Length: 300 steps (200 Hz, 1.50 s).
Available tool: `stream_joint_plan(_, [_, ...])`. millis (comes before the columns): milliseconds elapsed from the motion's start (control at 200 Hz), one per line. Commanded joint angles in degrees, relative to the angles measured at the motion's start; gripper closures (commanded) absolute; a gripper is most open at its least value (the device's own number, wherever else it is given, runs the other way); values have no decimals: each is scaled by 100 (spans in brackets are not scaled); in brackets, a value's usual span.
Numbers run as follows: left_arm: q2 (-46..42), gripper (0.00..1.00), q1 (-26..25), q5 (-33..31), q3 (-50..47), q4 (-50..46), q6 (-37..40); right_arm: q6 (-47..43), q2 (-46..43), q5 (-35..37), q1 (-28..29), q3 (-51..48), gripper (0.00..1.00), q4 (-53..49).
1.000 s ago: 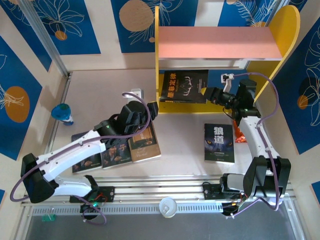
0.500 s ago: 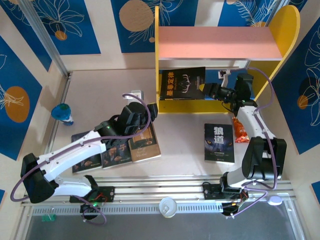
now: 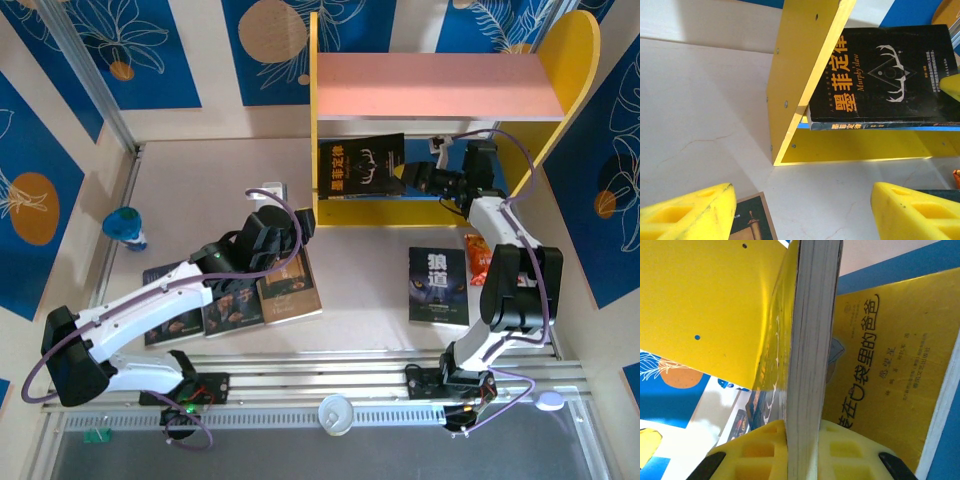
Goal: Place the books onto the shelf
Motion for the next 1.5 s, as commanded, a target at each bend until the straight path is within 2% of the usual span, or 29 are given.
stream_joint_plan(0, [-58,29,54,-71,-19,76,70,-194,81,-202,61,273,93,-66])
stream_joint_plan(100, [-65,28,55,-92,-17,68,83,-274,173,-95,77,328,91,-194])
stream_joint_plan(385, [-23,29,55,-98,39,46,120,-581,221,429,171,561,67,-818])
stream_joint_plan(755, [-29,28,55,-119,64,7,131,-738,369,1349,236,957,52,-1647])
stream_joint_plan(1070, [-47,28,55,-146,49,-3,118,-806,328,1524,227,990,46,-1850])
stream_joint_plan(1496, [-44,28,55,-146,31,-3,97,-769,352,1472,328,974,46,-1848])
